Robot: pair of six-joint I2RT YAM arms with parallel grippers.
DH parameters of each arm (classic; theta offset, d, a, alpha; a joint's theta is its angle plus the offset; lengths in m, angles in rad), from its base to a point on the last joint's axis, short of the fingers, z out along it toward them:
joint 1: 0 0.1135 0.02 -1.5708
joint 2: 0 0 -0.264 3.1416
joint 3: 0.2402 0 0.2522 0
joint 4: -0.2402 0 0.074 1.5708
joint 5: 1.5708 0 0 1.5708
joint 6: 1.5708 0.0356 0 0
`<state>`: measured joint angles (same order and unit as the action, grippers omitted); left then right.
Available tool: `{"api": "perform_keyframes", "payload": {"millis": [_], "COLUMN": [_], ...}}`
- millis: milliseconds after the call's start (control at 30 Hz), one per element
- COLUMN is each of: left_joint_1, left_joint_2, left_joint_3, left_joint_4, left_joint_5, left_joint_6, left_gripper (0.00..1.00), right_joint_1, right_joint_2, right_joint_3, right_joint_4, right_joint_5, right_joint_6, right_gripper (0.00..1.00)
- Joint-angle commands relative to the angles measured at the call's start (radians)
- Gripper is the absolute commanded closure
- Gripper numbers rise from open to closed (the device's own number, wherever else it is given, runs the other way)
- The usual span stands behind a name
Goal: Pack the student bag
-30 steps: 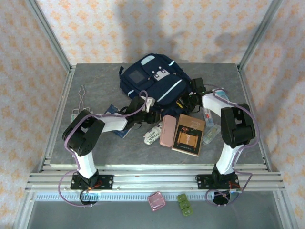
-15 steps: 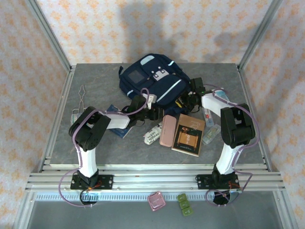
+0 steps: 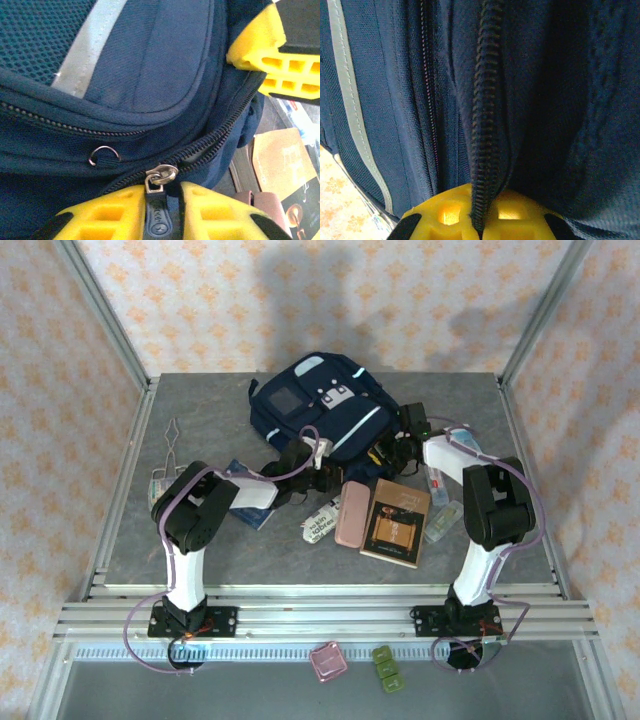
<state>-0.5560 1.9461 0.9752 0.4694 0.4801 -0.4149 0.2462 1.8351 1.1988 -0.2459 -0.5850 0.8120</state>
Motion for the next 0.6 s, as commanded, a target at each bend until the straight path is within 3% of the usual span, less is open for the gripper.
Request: {"api": "perform_keyframes", "payload": {"millis": [0,67,167,300,567], "left_joint_1": [-0.019,-0.031,-0.035,-0.032,-0.013], "left_joint_2": [0.003,0.014,0.022,0.023,-0.08], "left_joint_3": [-0.001,0.003,-0.004,-0.006,-0.038], "left_joint_4": [0.013,0.008,0.021,0.012,-0.106], "left_joint_5": [-0.034,-0.035,-0.051,-0.087,-0.266], "left_joint_6": [0.029,0.036,0.025,0.025,0.064], "left_gripper": [0.61,0.61,0.82,1.0,1.0], "right_joint_1": [0.007,0.008,0.008,0.007,0.005], "right_joint_2": [-0.038,-0.04,-0.044,-0.049,-0.077], "right_joint_3": [0.048,0.046,0.048,0.048,0.033], "right_joint_4": [0.167,0.168,0.166,0.162,0.139], "right_joint_5": [-0.022,-0.022,-0.018,-0.014,0.015], "right_joint_6": [0.007,0.01,0.009,0.007,-0.019], "right_gripper": [1.0,1.0,1.0,1.0,1.0]}}
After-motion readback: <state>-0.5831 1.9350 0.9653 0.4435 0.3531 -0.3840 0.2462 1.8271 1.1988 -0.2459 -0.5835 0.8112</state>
